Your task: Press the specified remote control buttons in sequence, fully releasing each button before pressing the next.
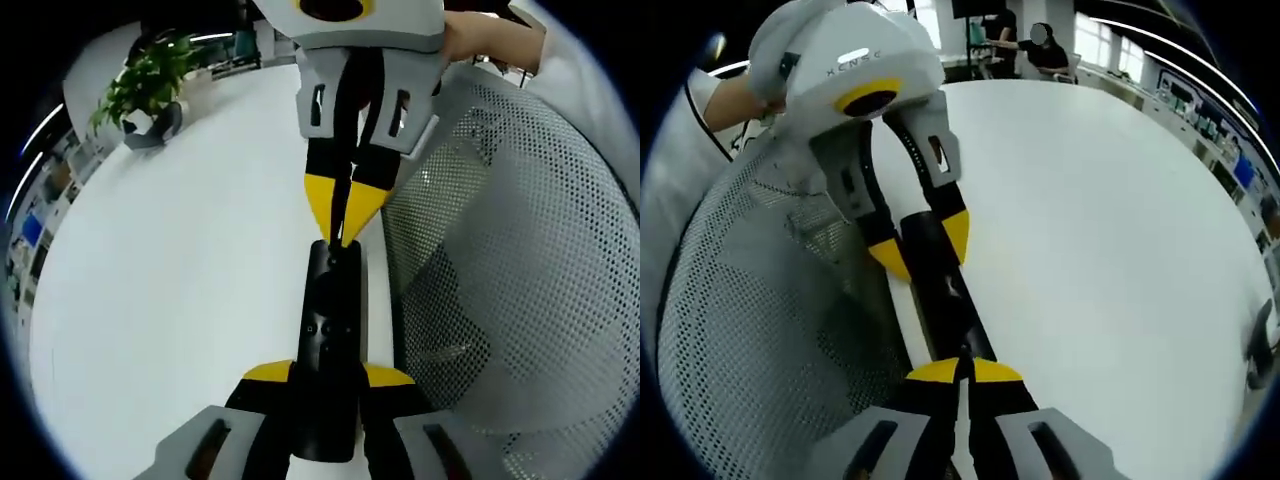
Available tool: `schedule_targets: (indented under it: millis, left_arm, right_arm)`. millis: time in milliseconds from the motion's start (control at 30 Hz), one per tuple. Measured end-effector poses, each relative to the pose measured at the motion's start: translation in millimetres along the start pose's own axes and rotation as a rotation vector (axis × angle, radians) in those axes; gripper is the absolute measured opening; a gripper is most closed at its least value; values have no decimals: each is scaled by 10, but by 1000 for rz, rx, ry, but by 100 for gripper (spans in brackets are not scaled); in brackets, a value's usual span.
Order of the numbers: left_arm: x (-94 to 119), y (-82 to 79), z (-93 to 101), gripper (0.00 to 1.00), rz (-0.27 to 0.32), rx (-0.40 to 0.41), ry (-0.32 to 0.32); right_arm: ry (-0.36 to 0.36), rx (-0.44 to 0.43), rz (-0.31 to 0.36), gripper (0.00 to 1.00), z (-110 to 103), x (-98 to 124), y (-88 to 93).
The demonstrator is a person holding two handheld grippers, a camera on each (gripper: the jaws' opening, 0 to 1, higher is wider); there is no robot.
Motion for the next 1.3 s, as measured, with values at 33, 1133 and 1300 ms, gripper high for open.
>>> schedule_targets:
  millis: [33, 1133, 1300]
  left_arm:
    - [0, 0, 1, 24, 0, 3, -1]
    - [-17, 3, -2, 24, 8, 4, 7]
    - [-9, 12, 0, 24, 30, 13, 6]
  right_arm:
    - [2, 9, -9, 0, 1, -6, 8]
    - [57, 126, -86, 0, 27, -10, -4]
    - [52, 186, -99, 0, 28, 0, 21]
Point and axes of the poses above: the point that each gripper's makers call its tool centre point, and the gripper's own axes: x roughly backward along the fingers, z roughly to its right, y roughly out of its underside, the point moved 2 cm from there along x, roughly backward along the fingers, and after that the axes turned 2 degrees about -x, right-handed, at the moved point
